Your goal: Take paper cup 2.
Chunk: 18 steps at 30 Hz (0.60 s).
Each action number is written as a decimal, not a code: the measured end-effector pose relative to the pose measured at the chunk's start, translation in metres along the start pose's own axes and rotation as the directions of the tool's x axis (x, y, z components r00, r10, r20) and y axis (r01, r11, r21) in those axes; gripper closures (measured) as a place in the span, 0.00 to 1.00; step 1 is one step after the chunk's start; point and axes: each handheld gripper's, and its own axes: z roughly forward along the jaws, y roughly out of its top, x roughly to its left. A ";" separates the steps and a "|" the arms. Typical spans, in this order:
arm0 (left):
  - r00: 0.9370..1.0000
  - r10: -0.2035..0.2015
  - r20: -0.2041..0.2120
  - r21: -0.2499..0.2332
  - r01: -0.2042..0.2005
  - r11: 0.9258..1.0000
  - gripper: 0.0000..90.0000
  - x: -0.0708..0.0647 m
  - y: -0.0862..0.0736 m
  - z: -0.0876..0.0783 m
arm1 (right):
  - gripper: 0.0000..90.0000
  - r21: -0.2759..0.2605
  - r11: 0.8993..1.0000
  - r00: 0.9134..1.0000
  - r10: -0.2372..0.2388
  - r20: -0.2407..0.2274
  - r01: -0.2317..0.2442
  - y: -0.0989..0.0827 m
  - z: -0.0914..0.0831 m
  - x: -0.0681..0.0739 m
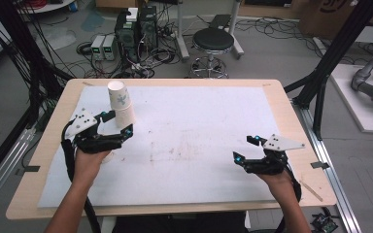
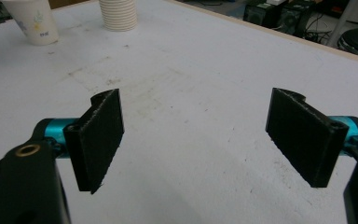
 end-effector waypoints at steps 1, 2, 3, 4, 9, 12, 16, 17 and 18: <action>1.000 0.001 -0.004 0.003 -0.001 1.000 0.19 0.002 0.003 0.001 | 0.22 -0.001 1.000 1.000 0.003 0.000 -0.003 0.000 0.000 0.000; 1.000 0.000 -0.013 0.012 0.000 1.000 0.19 0.004 0.008 0.003 | 0.22 0.001 1.000 1.000 0.006 0.001 -0.006 0.000 0.000 0.000; 1.000 0.000 -0.020 0.020 0.000 1.000 0.19 0.006 0.011 0.004 | 0.22 0.004 1.000 1.000 0.007 -0.001 -0.007 -0.001 0.000 0.000; 1.000 -0.001 -0.029 0.026 0.002 1.000 0.19 0.009 0.015 0.006 | 0.22 0.003 1.000 1.000 0.007 0.001 -0.007 -0.001 0.000 0.000; 0.997 -0.025 -0.072 0.064 0.030 0.998 0.19 0.025 0.030 0.016 | 0.22 0.001 1.000 1.000 0.006 -0.001 -0.006 -0.001 -0.001 0.000; 0.993 -0.029 -0.116 0.084 0.039 0.996 0.19 0.035 0.036 0.022 | 0.22 0.001 1.000 1.000 0.007 -0.001 -0.007 -0.001 -0.002 0.000; 0.988 -0.037 -0.148 0.104 0.053 0.993 0.19 0.047 0.040 0.031 | 0.22 -0.001 1.000 1.000 0.010 -0.001 -0.010 -0.001 -0.002 0.000; 0.987 -0.043 -0.154 0.107 0.060 0.992 0.19 0.050 0.041 0.034 | 0.22 0.001 1.000 1.000 0.014 -0.001 -0.014 -0.001 -0.002 0.000; 0.987 -0.043 -0.154 0.113 0.061 0.992 0.19 0.053 0.041 0.036 | 0.22 0.000 1.000 1.000 0.008 -0.002 -0.008 -0.001 -0.001 0.000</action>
